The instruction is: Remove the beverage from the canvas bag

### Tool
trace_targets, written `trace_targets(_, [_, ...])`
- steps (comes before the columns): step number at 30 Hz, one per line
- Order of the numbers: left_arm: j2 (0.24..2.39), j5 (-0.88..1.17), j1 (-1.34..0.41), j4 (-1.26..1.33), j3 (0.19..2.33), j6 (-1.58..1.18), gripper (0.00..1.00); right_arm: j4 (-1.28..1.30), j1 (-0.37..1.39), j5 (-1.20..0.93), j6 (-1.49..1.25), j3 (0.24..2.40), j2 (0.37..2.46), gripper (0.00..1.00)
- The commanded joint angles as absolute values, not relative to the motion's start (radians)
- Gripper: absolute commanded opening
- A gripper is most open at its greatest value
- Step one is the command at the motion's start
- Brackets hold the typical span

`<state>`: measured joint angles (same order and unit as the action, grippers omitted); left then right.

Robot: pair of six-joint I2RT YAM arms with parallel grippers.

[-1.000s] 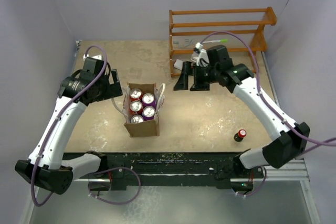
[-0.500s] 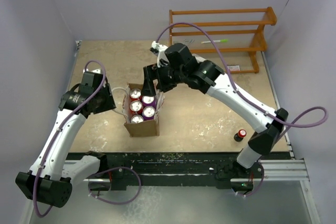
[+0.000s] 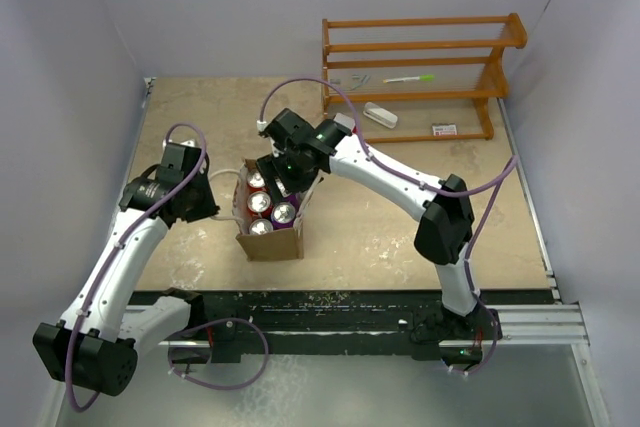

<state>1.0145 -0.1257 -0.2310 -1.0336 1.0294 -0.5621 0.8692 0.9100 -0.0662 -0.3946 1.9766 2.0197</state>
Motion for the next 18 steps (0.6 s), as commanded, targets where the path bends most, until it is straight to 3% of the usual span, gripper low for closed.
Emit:
trace_targets(1, [0.984, -0.111, -0.225, -1.017, 1.018, -0.583, 0.26, 0.923, 0.927, 0.027, -0.364, 1.983, 2.006, 0.78])
trace_targets(11, [1.015, -0.067, -0.225, -0.991, 1.004, -0.560, 0.23, 0.923, 0.977, 0.106, -0.393, 1.957, 2.042, 0.81])
trace_targets(18, [1.010, -0.057, -0.225, -0.984, 1.000, -0.558, 0.21, 0.978, 0.999, 0.167, -0.387, 2.062, 2.047, 0.83])
